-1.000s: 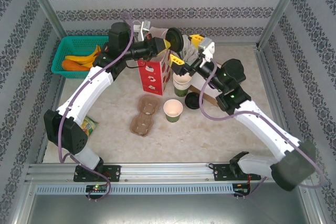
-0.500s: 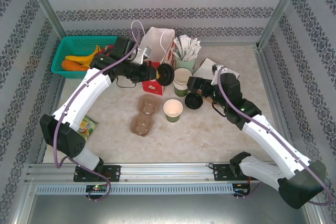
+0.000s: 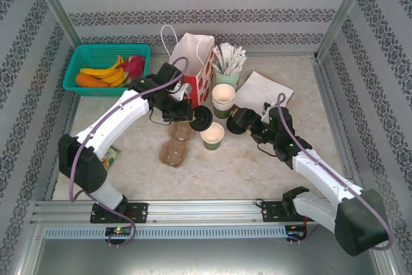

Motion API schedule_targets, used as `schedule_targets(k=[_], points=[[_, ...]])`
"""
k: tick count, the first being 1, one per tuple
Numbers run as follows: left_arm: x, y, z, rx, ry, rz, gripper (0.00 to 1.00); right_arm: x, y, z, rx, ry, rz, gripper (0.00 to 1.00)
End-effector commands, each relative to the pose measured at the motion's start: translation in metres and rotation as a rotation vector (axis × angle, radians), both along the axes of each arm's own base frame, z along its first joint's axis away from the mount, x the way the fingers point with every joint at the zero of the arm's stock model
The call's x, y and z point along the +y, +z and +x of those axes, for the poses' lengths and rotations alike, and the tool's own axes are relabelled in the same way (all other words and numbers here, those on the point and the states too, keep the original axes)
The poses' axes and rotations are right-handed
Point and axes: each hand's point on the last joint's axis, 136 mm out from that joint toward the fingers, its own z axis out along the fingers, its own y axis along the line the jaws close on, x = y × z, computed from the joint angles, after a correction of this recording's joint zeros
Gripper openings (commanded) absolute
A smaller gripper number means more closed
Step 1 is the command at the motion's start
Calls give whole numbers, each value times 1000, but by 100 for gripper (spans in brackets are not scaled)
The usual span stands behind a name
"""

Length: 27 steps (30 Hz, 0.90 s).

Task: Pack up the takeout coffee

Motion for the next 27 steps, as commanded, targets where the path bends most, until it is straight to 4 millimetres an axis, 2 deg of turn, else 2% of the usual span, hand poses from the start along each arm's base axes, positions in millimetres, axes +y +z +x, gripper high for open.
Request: schedule_targets(k=[1,5,10,13,23,27], points=[[-9,-25,-13,74,-31,55,0,29,24,-5,-41,141,134,98],[-20,-29,-10,41,-42,23,0,42,18,-6,-34,183,139,98],[-13,-43,-11,104,-19,111,0,64,23,-10,-59,274,146,98],[-16,-44,-10,113,-27,105,0,71,24,-11,-59,314,155,98],[-30,-39,-5,102,-30,49,0,80,18,-13,-35,348,154,98],[-31,-42,-4,105,-27,63,0,80,17,-13,-33,342,149,98]])
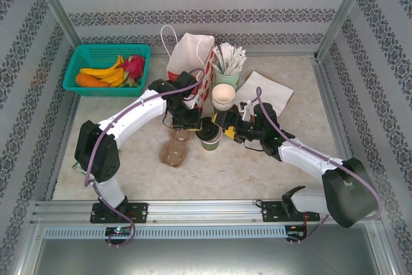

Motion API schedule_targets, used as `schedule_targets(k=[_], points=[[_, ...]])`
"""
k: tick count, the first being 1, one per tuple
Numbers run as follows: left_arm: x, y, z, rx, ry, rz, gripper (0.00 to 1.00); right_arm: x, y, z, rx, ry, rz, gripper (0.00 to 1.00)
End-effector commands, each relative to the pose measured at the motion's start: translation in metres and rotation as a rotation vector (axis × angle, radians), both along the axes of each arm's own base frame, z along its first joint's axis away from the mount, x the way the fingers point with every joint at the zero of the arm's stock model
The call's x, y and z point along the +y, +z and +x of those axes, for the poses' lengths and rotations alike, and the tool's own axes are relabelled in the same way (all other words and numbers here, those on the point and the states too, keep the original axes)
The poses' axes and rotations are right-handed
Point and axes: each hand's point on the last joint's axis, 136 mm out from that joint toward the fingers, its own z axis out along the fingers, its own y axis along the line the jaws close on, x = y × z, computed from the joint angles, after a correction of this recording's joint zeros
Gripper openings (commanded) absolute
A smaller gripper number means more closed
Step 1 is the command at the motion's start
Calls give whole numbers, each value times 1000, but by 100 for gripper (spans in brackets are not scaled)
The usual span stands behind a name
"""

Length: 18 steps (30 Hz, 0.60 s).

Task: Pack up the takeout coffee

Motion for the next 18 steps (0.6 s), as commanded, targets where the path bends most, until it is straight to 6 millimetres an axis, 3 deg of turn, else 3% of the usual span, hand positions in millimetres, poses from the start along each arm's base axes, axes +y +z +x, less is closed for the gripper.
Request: schedule_targets(k=[1,18], points=[[-10,3,1,1,-5,-7,0,7,14,2,-51,23,17,98],[-18,-5,-4,40,-73,33,0,7,13,1,-47,21,12,98]])
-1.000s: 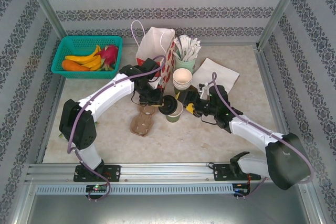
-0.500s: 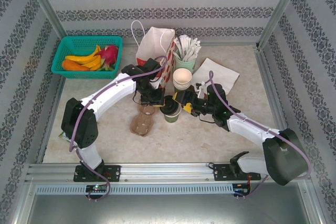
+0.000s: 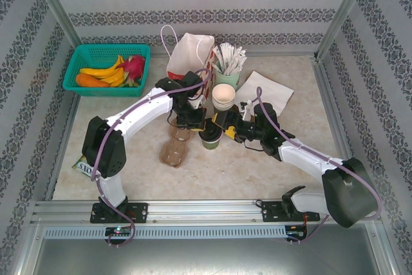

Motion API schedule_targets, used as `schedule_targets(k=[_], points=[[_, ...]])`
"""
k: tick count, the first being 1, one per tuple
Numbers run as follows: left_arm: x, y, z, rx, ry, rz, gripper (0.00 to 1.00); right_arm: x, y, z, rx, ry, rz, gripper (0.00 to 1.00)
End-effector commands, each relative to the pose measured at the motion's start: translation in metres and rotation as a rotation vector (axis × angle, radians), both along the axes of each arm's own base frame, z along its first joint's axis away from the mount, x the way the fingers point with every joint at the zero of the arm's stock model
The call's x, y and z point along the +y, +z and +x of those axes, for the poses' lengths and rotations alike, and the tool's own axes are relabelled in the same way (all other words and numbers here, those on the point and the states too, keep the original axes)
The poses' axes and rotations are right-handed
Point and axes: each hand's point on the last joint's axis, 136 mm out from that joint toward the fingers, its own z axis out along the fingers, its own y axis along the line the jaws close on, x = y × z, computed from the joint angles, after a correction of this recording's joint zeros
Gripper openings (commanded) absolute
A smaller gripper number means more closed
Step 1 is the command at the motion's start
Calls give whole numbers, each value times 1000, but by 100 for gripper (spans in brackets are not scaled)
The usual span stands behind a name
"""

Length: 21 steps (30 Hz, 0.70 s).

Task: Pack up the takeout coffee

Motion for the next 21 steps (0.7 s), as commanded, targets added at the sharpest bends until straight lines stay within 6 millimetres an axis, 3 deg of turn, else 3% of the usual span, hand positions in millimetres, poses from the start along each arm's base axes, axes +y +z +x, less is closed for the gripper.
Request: schedule_targets(k=[1,12,21], points=[[-6,2,-7,8,-52,17,0,8,13,1,-48,24,14,98],[-14,-8,-10,35,-79,28,0,11,11,0,-41,32,17,98],[-21,-32,-21,113,-98,40,0,15,13,2,-46,36,24,98]])
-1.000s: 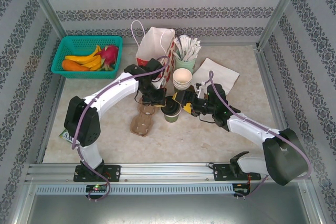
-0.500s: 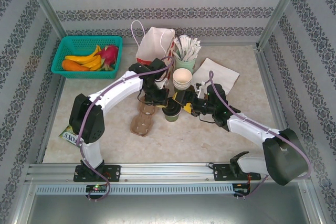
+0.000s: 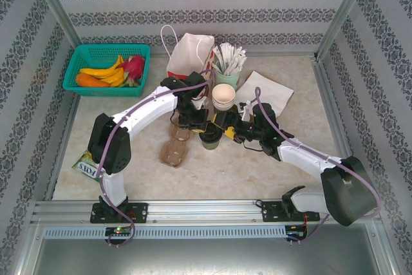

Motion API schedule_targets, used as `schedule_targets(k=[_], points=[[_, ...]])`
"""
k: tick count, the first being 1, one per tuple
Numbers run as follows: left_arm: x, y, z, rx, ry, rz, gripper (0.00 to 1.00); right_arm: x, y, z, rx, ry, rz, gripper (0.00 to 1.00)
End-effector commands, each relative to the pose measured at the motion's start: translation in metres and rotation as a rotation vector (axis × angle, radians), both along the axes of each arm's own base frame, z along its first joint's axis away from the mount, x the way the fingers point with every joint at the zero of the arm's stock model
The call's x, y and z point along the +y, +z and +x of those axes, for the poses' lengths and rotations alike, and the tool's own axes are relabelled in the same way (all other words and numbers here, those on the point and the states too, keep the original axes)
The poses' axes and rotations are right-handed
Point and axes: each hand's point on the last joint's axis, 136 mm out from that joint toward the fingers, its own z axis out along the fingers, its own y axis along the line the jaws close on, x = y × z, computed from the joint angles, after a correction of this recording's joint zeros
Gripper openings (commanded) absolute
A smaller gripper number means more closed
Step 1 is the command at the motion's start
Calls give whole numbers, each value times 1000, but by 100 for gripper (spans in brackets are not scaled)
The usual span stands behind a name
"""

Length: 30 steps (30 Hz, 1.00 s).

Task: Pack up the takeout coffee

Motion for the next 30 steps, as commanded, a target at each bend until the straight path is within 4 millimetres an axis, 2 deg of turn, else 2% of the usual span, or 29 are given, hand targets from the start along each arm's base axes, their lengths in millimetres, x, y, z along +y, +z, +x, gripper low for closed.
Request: schedule_targets(k=[1,6,13,22,26,30], points=[[-16,-23,-21,82,-70,16,0,12,17,2,-52,32,31,98],[-10,-26,-20,81,-65,53,0,8,15,4,-46,11,9,98],[-2,-23,-19,79,-52,115,0,-17,-6,3,2,-31,-105,94],[-5,-17,-17,67,-58,112,0,-27,-1,1,-6,-36,-120,86],[-7,-13,-16,61,-61,108,0,-28,3,-3,-18,-19,-118,80],[-7,-9,-14,50,-63,110,0,-32,-4,-10,0,-9,-139,70]])
